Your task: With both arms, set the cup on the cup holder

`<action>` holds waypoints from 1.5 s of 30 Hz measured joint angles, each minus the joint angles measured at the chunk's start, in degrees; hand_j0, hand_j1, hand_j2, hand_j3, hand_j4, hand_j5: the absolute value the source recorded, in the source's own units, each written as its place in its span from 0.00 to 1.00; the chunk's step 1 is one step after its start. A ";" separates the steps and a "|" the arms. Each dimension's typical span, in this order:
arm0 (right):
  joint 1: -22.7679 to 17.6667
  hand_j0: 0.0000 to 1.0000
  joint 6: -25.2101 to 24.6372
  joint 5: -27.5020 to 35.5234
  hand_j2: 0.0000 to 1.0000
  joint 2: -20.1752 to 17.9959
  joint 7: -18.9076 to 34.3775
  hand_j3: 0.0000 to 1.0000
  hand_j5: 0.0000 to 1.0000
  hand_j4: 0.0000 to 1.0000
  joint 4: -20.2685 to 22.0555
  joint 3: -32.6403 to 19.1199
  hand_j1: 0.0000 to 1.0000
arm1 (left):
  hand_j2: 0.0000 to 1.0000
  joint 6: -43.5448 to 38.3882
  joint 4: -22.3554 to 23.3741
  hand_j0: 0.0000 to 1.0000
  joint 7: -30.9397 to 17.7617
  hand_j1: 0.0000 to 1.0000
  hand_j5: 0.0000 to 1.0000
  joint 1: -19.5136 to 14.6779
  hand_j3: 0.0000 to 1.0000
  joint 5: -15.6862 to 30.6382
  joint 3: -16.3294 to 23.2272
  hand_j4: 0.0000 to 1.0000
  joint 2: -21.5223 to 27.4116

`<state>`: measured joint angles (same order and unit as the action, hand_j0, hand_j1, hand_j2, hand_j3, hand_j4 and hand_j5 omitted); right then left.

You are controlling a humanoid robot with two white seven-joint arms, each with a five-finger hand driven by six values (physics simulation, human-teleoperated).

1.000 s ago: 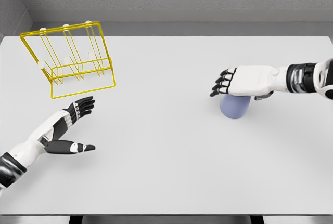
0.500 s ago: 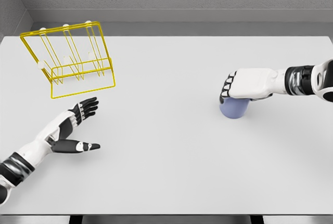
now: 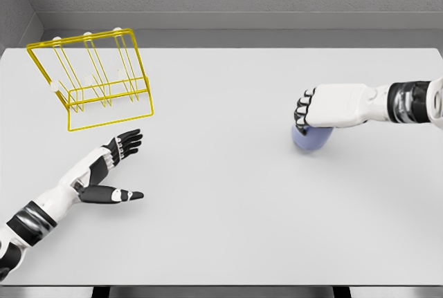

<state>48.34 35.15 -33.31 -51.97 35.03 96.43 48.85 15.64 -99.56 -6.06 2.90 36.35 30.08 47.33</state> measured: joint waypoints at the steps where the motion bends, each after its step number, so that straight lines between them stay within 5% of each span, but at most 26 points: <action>1: 0.00 0.47 0.01 0.01 0.47 -0.05 0.00 0.47 0.47 0.47 0.83 -0.21 0.47 | 1.00 0.00 0.02 1.00 0.00 1.00 1.00 -0.09 1.00 0.00 0.02 1.00 0.00; 10: 2.20 0.47 0.02 -0.24 0.47 4.13 0.02 0.47 0.47 0.47 4.55 -0.08 0.47 | 1.00 0.00 0.93 1.00 0.00 1.00 1.00 -0.18 1.00 0.00 0.58 1.00 -1.15; 42: 7.12 0.47 0.00 -1.17 0.47 21.58 0.01 0.47 0.47 0.47 4.77 9.69 0.47 | 1.00 0.08 1.50 1.00 0.00 1.00 1.00 -0.62 1.00 0.00 0.69 1.00 -1.52; 45: 7.21 0.54 -0.01 -1.65 0.54 22.08 0.01 0.54 0.54 0.54 4.67 10.05 0.54 | 1.00 0.08 1.49 1.00 0.00 1.00 1.00 -0.70 1.00 0.00 0.68 1.00 -1.54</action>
<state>55.55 35.14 -34.97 -29.89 35.04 101.10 58.90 15.73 -98.07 -6.06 2.20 36.35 30.77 45.78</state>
